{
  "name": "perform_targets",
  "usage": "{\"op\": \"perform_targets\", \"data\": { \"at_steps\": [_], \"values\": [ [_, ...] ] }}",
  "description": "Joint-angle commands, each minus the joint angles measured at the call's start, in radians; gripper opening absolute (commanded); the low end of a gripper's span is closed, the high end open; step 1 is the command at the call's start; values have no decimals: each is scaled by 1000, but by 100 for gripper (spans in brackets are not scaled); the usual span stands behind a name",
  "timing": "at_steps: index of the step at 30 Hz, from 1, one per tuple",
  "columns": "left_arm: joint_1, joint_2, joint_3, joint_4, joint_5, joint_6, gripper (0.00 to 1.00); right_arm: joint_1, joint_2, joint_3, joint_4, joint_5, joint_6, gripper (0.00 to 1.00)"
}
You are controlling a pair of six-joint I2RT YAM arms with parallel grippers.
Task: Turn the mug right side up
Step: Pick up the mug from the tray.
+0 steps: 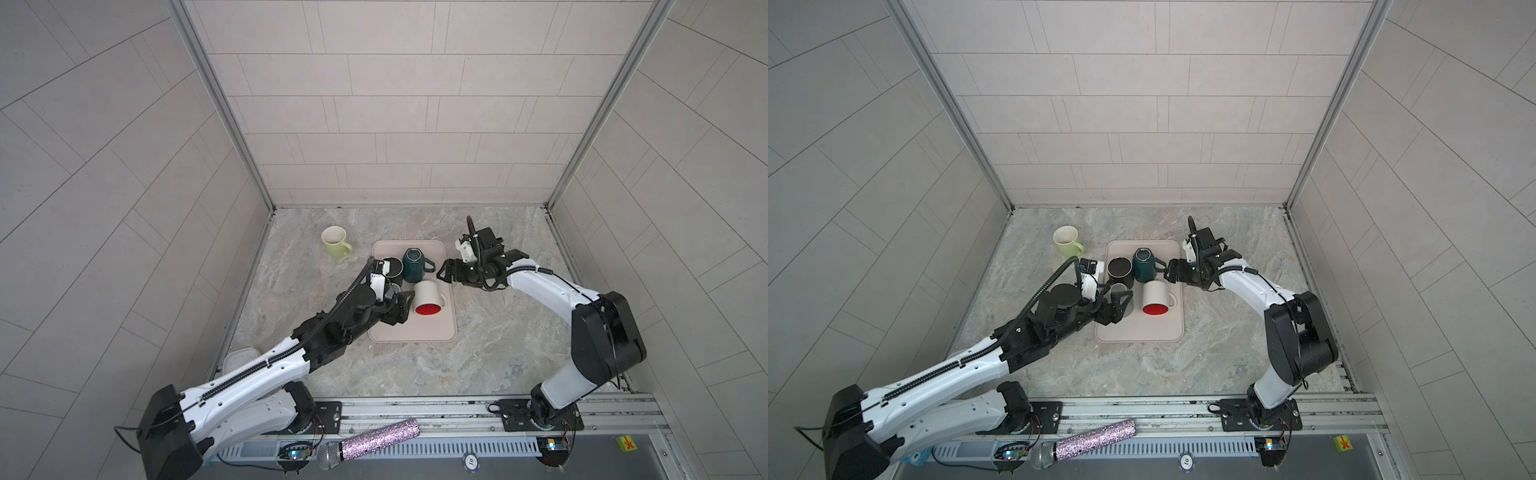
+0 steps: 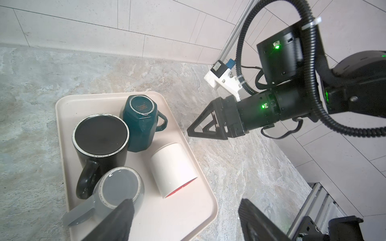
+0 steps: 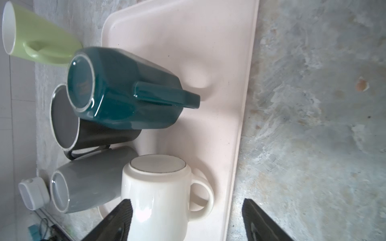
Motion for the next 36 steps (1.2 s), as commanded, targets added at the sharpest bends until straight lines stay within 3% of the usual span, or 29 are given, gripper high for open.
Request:
{"op": "perform_targets", "data": {
  "at_steps": [1, 7, 14, 27, 36],
  "values": [
    [10, 12, 19, -7, 16, -4, 85, -29, 60, 26, -74, -133, -112, 76],
    [17, 64, 34, 6, 52, -6, 85, -13, 69, -7, -39, -123, -152, 74],
    [19, 218, 74, 64, 193, -41, 85, -15, 121, -1, 5, -157, -197, 70],
    [19, 286, 90, 30, 165, -47, 85, -3, 179, -13, 105, -226, -207, 69],
    [19, 297, 94, 25, 158, -53, 85, 9, 203, -56, 207, -307, -153, 61]
  ]
}}
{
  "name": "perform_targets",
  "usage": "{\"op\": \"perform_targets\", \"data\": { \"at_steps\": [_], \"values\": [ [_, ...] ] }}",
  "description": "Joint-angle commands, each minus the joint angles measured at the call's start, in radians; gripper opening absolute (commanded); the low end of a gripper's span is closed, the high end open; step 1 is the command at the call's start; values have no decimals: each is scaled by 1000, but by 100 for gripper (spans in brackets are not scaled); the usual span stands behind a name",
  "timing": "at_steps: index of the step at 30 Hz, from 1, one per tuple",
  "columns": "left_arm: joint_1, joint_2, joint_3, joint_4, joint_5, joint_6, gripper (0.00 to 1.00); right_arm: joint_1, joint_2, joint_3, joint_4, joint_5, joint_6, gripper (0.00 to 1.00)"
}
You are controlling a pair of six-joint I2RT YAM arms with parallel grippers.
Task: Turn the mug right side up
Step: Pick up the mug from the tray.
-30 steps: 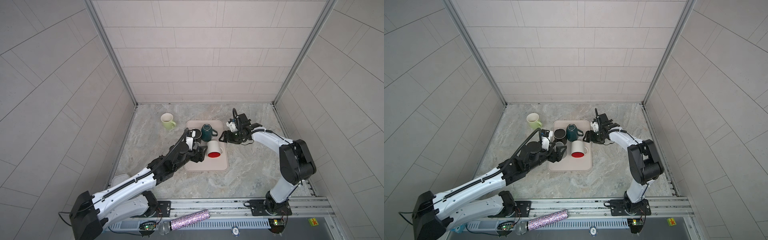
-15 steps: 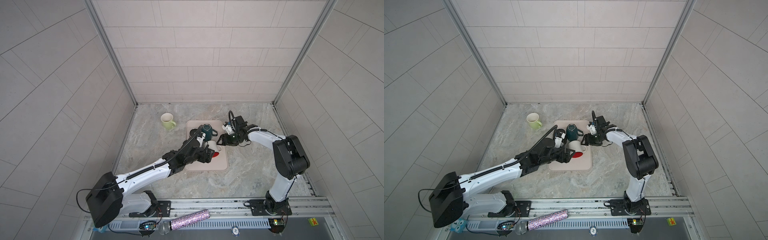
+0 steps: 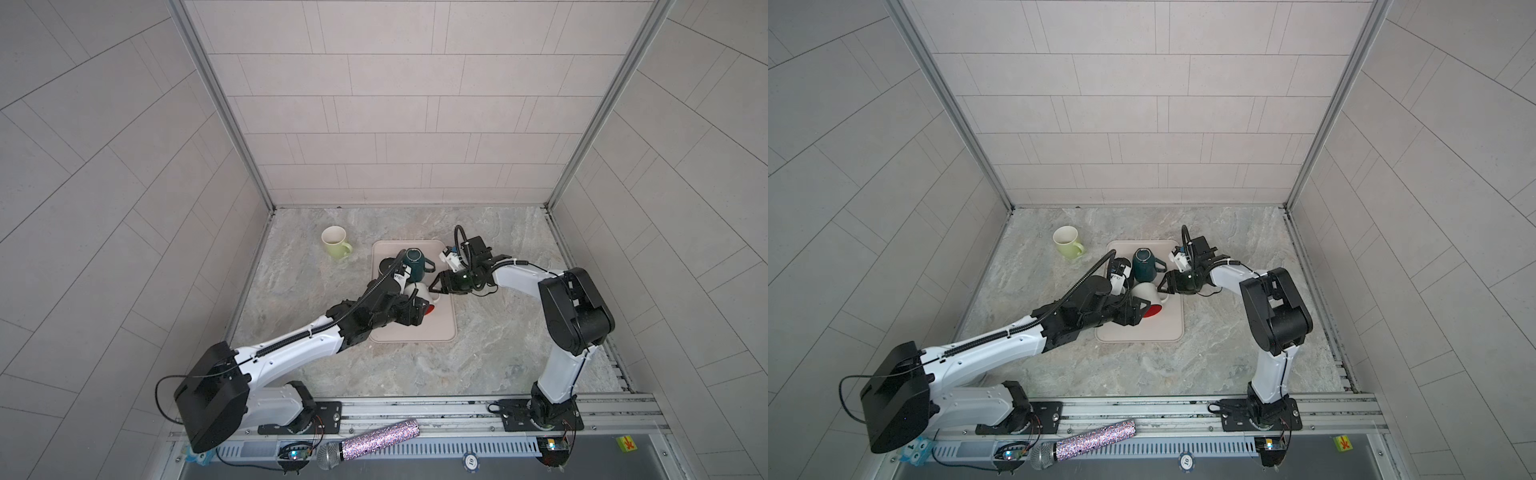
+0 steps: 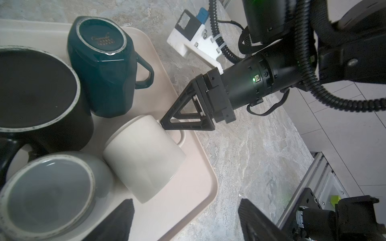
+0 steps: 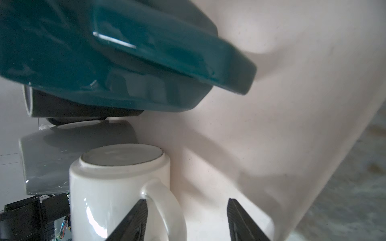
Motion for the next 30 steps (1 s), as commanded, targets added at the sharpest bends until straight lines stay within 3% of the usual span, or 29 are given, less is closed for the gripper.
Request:
{"op": "perform_targets", "data": {
  "at_steps": [1, 4, 7, 16, 19, 22, 27, 30],
  "values": [
    [4, 3, 28, 0, -15, -5, 85, 17, 16, -2, 41, -52, 8, 59],
    [4, -1, 26, -1, -21, -5, 85, 21, 15, -6, 62, -64, 22, 56],
    [5, -4, 25, -4, -27, -4, 85, 21, 15, -6, 58, -72, 23, 40],
    [4, 3, 24, -2, -33, -5, 85, 21, -2, -22, 39, -94, 25, 20],
    [4, 5, 23, -1, -34, -2, 85, 21, -16, -28, 24, -94, 30, 18],
    [4, 4, 20, 2, -36, -1, 85, 21, -30, -32, 19, -90, 43, 8],
    [5, 5, 19, 12, -32, -2, 85, 15, -49, -33, 16, -112, 108, 0],
    [4, 7, 17, 19, -30, 0, 85, 13, -76, -37, 5, -116, 137, 0]
  ]
}}
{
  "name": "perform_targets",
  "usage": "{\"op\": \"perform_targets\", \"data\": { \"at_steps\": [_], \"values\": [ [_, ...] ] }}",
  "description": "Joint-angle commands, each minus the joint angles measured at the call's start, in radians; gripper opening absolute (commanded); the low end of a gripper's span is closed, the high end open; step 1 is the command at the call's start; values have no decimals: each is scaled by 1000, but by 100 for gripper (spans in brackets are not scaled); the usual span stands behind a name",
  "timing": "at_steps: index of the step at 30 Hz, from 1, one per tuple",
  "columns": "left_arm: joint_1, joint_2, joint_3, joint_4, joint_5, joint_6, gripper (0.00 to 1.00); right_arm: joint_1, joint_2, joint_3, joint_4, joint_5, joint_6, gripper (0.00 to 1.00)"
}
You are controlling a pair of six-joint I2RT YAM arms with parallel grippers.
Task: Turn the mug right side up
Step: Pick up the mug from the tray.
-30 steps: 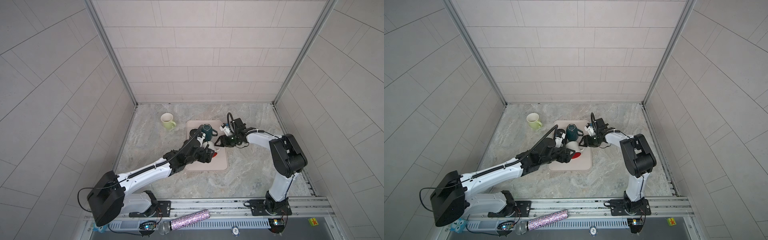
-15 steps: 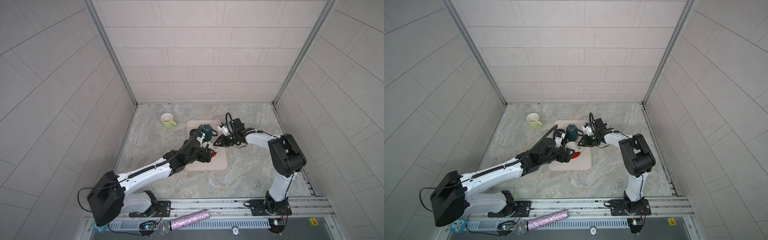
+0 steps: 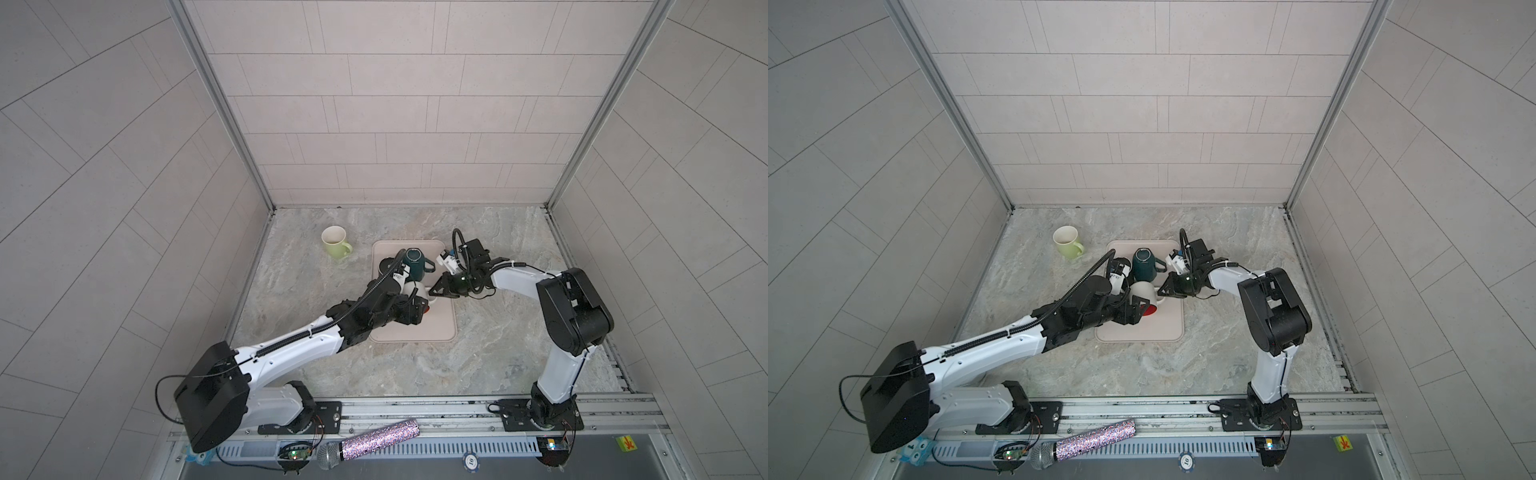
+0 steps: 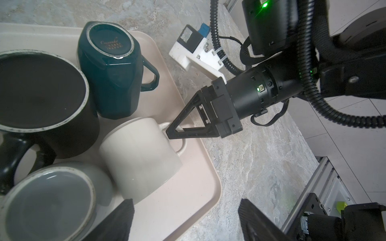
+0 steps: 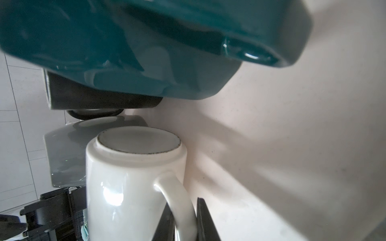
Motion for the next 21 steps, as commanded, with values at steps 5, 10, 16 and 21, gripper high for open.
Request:
{"op": "perform_targets", "data": {
  "at_steps": [5, 10, 16, 21],
  "values": [
    [4, 20, 10, 38, 8, 9, 85, -27, -119, -27, -7, -46, 120, 0],
    [5, 20, 6, 57, 16, 41, 85, -38, -162, -39, -7, -9, 206, 0],
    [4, 16, 10, 72, 28, 91, 85, -40, -192, -47, -10, 62, 279, 0],
    [0, 9, 17, 71, 17, 106, 85, -41, -222, -44, -11, 94, 297, 0]
  ]
}}
